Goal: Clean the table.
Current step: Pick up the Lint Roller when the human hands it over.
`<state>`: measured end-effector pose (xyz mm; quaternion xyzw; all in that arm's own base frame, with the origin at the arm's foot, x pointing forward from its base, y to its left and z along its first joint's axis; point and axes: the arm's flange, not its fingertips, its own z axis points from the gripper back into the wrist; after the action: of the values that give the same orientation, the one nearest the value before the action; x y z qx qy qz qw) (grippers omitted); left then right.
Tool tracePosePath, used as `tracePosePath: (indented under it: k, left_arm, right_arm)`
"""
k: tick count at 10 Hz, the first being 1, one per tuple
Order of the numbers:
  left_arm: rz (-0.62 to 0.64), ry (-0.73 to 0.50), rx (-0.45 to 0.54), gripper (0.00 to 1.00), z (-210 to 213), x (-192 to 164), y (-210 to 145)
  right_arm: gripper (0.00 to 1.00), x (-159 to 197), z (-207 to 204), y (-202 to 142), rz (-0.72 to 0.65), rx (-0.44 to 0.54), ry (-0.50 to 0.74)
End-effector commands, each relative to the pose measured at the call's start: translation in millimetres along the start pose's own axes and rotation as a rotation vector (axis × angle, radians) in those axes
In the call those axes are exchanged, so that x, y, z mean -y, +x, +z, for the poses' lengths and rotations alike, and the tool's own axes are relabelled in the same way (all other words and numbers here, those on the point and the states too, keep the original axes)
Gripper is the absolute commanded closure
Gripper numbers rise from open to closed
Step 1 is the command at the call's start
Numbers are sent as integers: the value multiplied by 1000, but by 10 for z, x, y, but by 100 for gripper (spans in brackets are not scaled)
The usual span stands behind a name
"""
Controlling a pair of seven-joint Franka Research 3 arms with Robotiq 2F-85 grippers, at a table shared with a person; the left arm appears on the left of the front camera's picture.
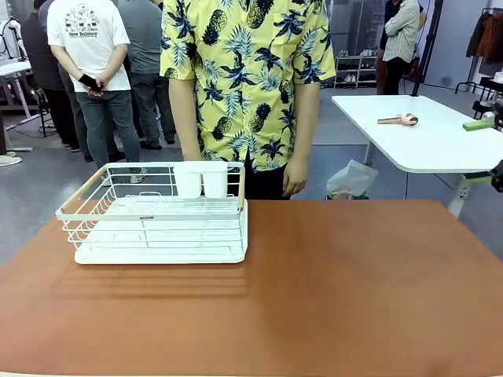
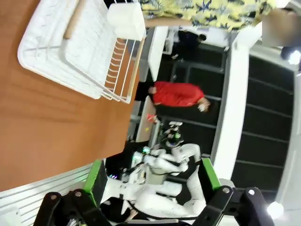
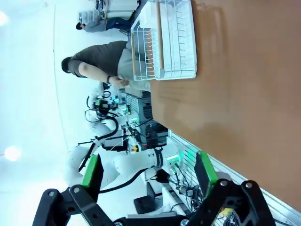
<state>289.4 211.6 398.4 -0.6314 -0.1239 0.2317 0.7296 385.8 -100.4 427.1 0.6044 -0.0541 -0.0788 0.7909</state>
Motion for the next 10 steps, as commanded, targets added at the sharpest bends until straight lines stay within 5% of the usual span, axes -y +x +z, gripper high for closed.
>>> tracePosePath:
  k: [1, 10]
  left_arm:
    - [-8, -70, -24, 0, -157, -238, 179]
    - [-29, -17, -59, 0, -19, -180, 155]
  right_arm:
    - [0, 200, -26, 71, -5, 10, 45]
    - [0, 854, 665, -268, 14, 86, 121]
